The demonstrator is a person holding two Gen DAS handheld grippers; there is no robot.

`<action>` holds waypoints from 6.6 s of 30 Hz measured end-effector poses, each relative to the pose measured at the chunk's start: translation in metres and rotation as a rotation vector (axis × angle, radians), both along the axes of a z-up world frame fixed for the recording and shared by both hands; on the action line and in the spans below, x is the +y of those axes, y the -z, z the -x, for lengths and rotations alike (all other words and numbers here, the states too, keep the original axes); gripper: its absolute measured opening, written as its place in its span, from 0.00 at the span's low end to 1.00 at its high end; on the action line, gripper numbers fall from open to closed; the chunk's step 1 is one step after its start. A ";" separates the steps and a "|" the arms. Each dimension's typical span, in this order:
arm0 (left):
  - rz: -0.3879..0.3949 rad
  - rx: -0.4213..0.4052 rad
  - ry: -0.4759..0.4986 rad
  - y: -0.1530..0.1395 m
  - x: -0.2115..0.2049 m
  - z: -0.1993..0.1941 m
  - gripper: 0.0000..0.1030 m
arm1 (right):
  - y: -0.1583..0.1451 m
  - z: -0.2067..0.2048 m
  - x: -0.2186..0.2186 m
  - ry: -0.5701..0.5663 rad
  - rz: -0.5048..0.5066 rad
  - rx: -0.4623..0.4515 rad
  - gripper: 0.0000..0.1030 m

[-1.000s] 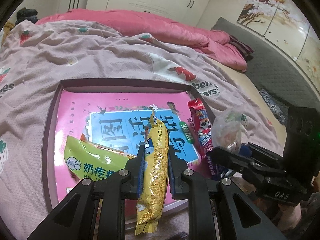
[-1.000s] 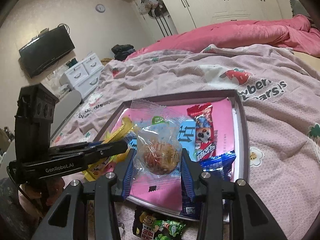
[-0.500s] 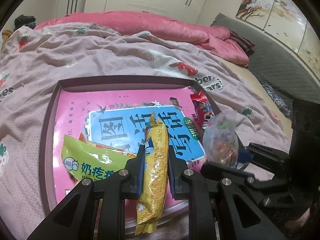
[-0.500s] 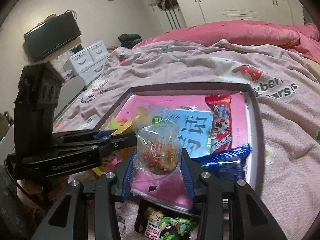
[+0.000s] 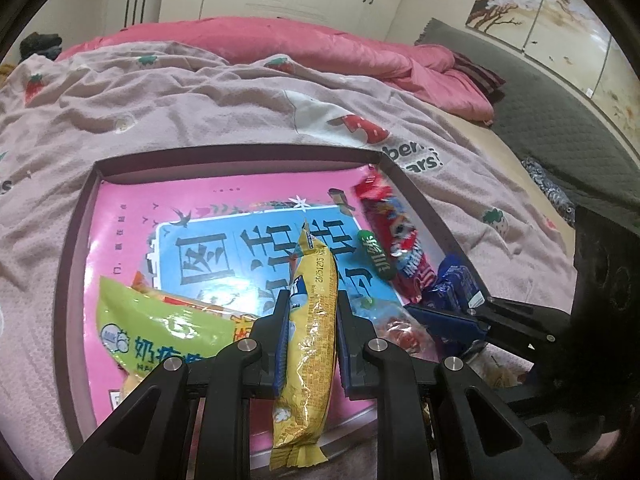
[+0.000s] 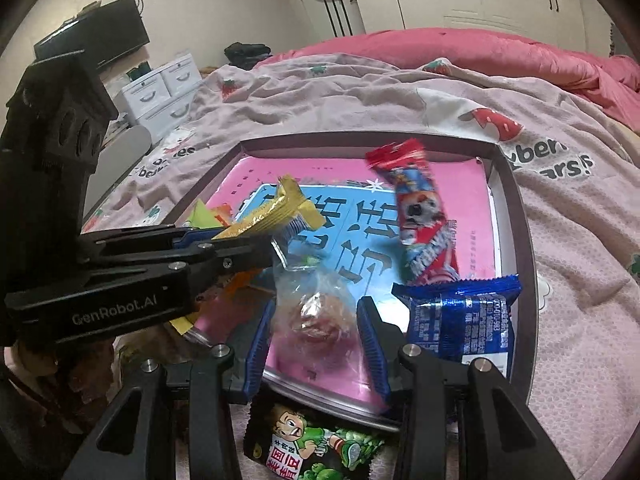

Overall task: Organize snacks
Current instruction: 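Lower the yellow bag into the tray and open the left gripper while the right lowers the clear bag, then withdraw both grippers from the tray toward the snacks on the bedspread, then grasp the dark round snack with the left gripper while the right grasps the green pea bag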

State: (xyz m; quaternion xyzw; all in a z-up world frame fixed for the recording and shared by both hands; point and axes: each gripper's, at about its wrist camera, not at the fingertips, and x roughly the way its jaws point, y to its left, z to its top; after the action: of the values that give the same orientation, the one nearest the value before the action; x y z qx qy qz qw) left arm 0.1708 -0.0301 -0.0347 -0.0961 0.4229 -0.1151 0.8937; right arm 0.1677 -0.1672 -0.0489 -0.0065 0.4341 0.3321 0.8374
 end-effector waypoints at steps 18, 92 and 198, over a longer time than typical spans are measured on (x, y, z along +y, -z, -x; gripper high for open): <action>0.015 0.043 0.006 0.007 -0.001 -0.011 0.23 | -0.003 -0.003 -0.003 0.006 -0.046 0.023 0.42; 0.015 -0.072 -0.041 -0.079 0.017 0.059 0.72 | -0.072 0.014 -0.057 0.099 -0.159 -0.170 0.57; -0.067 0.238 0.063 0.027 -0.034 0.102 0.35 | 0.025 0.049 0.014 -0.020 0.260 0.059 0.64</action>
State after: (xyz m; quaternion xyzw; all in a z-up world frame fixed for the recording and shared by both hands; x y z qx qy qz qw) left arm 0.0689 -0.0644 -0.0617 -0.0658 0.5324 -0.1169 0.8358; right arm 0.1182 -0.1533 -0.0740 -0.1096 0.4980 0.2812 0.8130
